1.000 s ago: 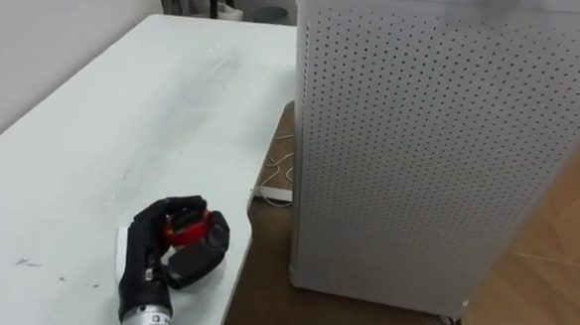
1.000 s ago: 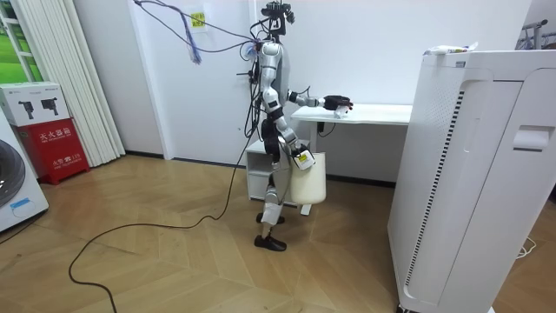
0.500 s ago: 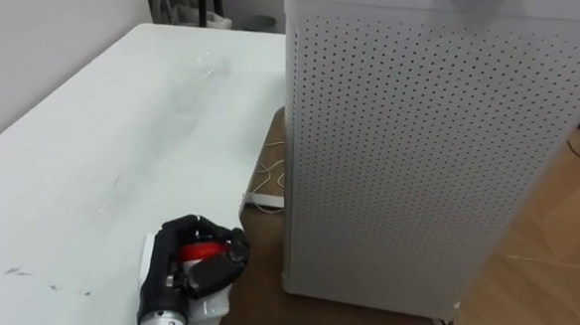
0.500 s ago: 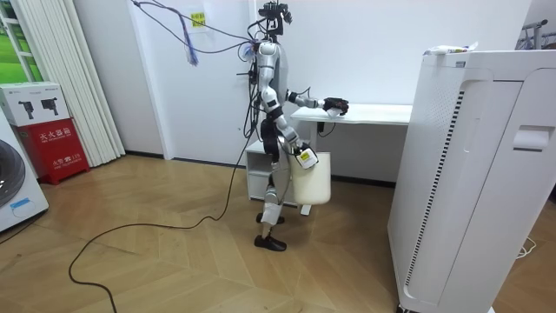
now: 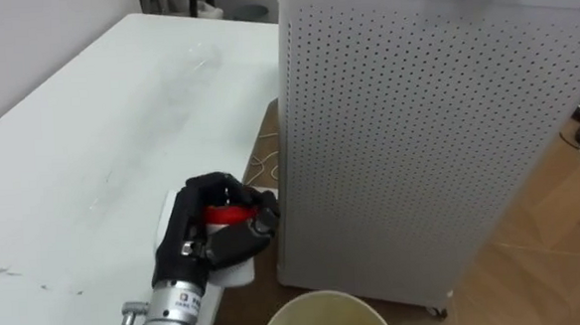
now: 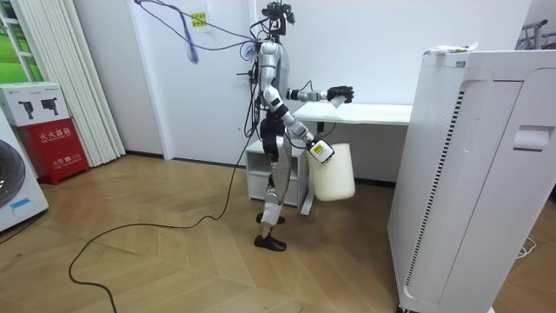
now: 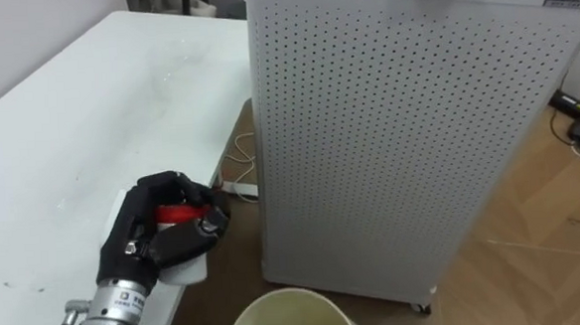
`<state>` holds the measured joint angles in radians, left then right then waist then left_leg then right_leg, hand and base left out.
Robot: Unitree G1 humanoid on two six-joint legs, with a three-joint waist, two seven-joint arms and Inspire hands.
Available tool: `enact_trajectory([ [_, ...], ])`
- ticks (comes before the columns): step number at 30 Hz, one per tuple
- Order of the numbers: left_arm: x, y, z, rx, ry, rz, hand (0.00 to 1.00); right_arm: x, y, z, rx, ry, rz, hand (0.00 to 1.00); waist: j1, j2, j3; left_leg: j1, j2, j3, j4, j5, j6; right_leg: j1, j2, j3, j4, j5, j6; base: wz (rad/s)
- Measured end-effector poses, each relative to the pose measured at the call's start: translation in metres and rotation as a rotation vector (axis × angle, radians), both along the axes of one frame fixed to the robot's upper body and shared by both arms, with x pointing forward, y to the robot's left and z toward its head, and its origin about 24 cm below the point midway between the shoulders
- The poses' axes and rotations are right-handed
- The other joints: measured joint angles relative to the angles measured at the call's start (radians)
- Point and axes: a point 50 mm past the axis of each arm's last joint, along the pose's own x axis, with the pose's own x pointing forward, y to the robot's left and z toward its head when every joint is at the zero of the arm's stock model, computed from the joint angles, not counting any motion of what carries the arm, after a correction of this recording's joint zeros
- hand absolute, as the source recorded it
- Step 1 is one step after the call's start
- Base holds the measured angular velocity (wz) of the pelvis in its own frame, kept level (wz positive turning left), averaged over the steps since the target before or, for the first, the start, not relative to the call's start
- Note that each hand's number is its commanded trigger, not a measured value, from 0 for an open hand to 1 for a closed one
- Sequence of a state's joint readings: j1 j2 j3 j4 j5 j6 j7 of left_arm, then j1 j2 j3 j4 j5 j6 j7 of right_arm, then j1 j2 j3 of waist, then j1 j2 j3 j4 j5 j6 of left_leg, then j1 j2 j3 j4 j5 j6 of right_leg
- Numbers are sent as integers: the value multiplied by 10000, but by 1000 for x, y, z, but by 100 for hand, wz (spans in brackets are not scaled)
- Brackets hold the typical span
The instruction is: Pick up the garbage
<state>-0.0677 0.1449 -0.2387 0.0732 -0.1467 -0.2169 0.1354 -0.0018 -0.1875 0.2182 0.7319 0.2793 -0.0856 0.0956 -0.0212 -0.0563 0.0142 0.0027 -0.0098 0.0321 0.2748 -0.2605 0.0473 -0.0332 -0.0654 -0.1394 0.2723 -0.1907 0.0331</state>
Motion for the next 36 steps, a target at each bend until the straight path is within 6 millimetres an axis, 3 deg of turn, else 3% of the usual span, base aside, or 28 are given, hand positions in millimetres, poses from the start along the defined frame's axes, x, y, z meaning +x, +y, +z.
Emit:
enact_trajectory([
  [5,-1,-9,1,-297,25,-673,100,15,1,8,-101,-438,-52,100,-14,-51,7,-79,48,216,5,0,-1,-138,33,37,-8,5,-5,-10],
  [13,-2,-13,0,-334,95,-1288,100,30,1,17,-229,-905,-313,100,93,-187,44,-119,238,1038,13,-4,-7,-442,157,564,10,77,-100,-23],
  [18,-3,-17,-1,-260,141,-1703,100,36,1,21,-320,-1079,-374,100,67,-132,74,-303,262,1078,167,-5,-8,-586,161,569,22,87,-115,-5],
  [22,-3,-19,-1,-416,181,-1975,100,47,2,28,-356,-1398,-323,100,33,45,166,-292,278,1062,170,-5,-8,-592,175,568,18,87,-115,-2],
  [33,-4,-22,-2,-430,245,-2100,100,57,2,36,-201,-1723,-386,100,-30,100,126,-276,313,1043,162,-4,-9,-580,211,526,10,87,-115,0],
  [34,-4,-22,-2,-429,263,-2138,96,57,2,36,-200,-1722,-390,100,-60,114,112,-271,313,1043,175,-4,-9,-560,204,535,5,87,-116,0],
  [35,-5,-24,-3,-469,295,-2193,80,57,2,36,-198,-1722,-388,100,-97,125,99,-264,314,1044,177,-3,-10,-550,202,553,9,88,-117,7],
  [36,-5,-25,-4,-766,421,-2277,75,57,2,36,-149,-1720,-424,100,-176,157,61,-258,314,1054,197,-3,-10,-509,194,593,12,92,-123,15],
])
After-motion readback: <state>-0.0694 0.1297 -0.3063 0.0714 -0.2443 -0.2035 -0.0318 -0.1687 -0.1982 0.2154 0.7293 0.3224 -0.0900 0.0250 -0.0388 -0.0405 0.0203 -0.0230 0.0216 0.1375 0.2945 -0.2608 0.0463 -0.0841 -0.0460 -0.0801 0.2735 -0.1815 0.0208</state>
